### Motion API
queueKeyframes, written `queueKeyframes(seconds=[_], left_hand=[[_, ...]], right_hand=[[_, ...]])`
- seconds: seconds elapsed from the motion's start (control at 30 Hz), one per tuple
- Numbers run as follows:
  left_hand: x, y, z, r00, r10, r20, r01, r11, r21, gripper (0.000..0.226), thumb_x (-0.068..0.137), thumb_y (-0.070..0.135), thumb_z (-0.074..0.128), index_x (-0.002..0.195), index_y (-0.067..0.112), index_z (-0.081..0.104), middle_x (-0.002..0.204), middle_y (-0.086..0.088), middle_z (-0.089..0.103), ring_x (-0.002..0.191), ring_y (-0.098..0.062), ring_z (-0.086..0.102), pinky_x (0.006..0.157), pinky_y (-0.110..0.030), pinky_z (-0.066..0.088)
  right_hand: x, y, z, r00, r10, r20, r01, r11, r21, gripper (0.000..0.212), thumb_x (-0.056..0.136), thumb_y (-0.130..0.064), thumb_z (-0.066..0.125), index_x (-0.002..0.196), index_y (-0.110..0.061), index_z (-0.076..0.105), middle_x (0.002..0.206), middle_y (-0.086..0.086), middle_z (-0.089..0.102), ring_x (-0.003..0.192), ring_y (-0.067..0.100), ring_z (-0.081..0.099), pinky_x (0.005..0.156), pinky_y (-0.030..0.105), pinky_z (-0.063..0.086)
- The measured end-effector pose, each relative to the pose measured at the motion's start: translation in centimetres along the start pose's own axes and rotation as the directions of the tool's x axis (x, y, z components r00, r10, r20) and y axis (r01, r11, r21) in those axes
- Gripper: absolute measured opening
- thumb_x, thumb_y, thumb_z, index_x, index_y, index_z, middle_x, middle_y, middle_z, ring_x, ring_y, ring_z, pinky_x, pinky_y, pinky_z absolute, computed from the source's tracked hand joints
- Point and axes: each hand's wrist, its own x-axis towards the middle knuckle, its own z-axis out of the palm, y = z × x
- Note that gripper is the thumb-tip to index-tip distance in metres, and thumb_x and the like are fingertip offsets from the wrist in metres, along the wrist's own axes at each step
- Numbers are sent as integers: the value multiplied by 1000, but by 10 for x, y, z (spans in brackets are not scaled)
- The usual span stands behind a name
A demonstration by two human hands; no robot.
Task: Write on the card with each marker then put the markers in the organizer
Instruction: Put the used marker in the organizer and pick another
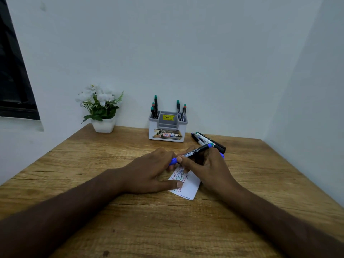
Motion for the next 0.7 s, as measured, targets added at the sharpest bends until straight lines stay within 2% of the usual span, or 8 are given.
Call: queueKeyframes(seconds=[0.07,0.13,0.23,0.33,0.47,0.53,0.6,0.7], left_hand=[[0,-1,-1,1000,-8,1,8,1000,-21,48,93,77,56,118,39,43,116,13,52,105,-5,50,88,-41,54],[0,-3,-4,1000,-16,8,16,997,-73,60,92,76,61,136,38,43,128,15,53,112,-4,52,94,-41,54],[-2,-7,-10,1000,6,22,-1,983,-185,69,92,71,66,150,47,40,150,26,44,131,5,47,108,-31,47],[-4,-11,-15,999,20,36,-10,964,-267,69,94,58,73,153,45,40,152,34,46,136,15,44,113,-19,40],[-2,-17,-12,995,95,3,-92,979,-183,52,101,52,68,149,34,57,153,25,53,141,6,46,118,-29,40],[-1,-19,-11,994,110,-1,-109,983,-151,53,102,56,63,150,36,56,154,26,51,143,3,44,119,-35,39],[-1,-20,-11,993,119,-3,-118,983,-141,54,102,60,60,150,38,55,154,28,50,143,0,43,118,-38,39],[0,-22,-10,994,104,41,-96,983,-154,54,101,61,60,152,42,52,157,28,48,143,3,39,119,-38,38]], right_hand=[[0,-1,0,1000,-5,28,5,1000,-8,23,87,-45,80,86,-22,77,78,-6,79,75,6,73,58,17,51],[0,-2,-2,999,-32,38,31,999,12,20,93,-42,76,89,-22,80,82,-10,81,77,6,76,67,18,56],[6,-1,-8,996,-56,-63,64,988,139,22,101,-34,68,100,-15,79,84,-1,82,79,15,79,80,33,64],[17,-1,-16,984,-57,-166,91,975,204,24,105,-32,64,106,-14,78,86,6,82,80,22,80,83,39,65],[59,-16,-16,975,-119,-189,129,991,43,17,106,-24,64,115,-15,75,90,2,81,82,15,80,86,39,66],[92,-33,-12,966,-159,-206,160,987,-9,18,104,-19,67,121,-14,72,97,1,81,83,12,80,84,32,66],[126,-53,-1,948,-207,-241,208,978,-23,16,101,-17,70,117,-13,69,94,4,82,78,13,79,80,26,65],[171,-75,24,930,-295,-217,270,953,-138,11,102,-16,69,110,-9,66,89,9,80,76,19,78,79,33,63]])
